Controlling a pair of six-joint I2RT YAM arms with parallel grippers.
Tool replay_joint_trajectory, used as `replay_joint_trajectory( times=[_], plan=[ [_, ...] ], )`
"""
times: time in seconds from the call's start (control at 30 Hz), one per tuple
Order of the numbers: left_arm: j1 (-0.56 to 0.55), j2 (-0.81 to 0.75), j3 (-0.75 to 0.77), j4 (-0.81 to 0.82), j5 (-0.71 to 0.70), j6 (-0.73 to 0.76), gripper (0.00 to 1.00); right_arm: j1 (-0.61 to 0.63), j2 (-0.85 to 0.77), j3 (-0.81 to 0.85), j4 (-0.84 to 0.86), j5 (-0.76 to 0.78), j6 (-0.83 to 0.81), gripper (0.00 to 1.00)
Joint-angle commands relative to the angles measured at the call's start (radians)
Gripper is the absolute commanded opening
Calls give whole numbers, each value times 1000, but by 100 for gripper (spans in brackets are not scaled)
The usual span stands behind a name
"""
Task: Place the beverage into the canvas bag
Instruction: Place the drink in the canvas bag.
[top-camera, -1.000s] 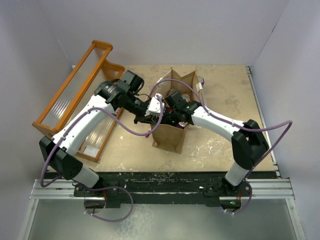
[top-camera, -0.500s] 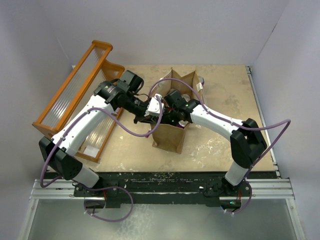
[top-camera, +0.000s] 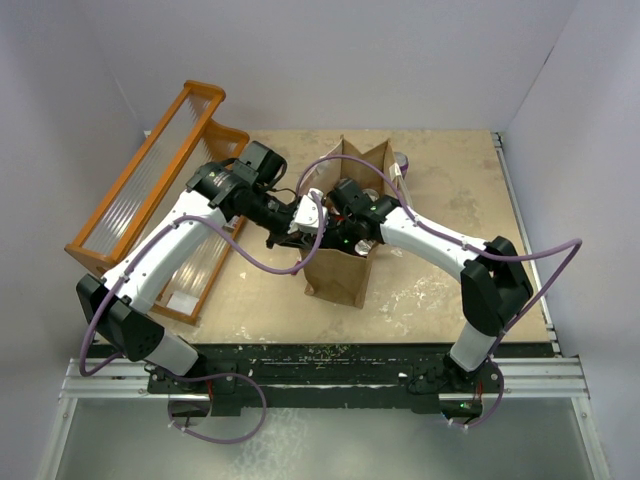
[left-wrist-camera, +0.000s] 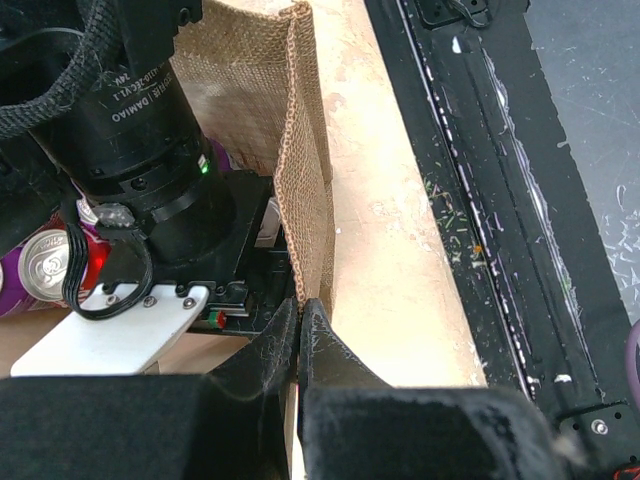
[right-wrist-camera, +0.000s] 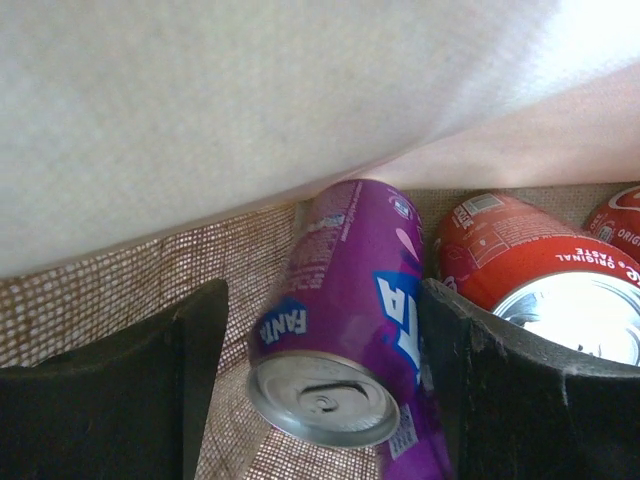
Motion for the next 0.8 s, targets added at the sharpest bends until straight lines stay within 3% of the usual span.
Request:
replay_joint_trajectory(
  times=[0.0, 0.4, 0.77],
  plan=[
    [-7, -57, 20, 24, 98, 36, 0, 32, 0, 57, -49, -115, 34, 79],
    [-6, -63, 1, 6, 88, 62, 0, 20, -7, 146, -64, -112, 59, 78],
    [-8, -66, 0, 4, 98, 71, 0, -131, -54, 326, -162, -125, 67, 76]
  ],
)
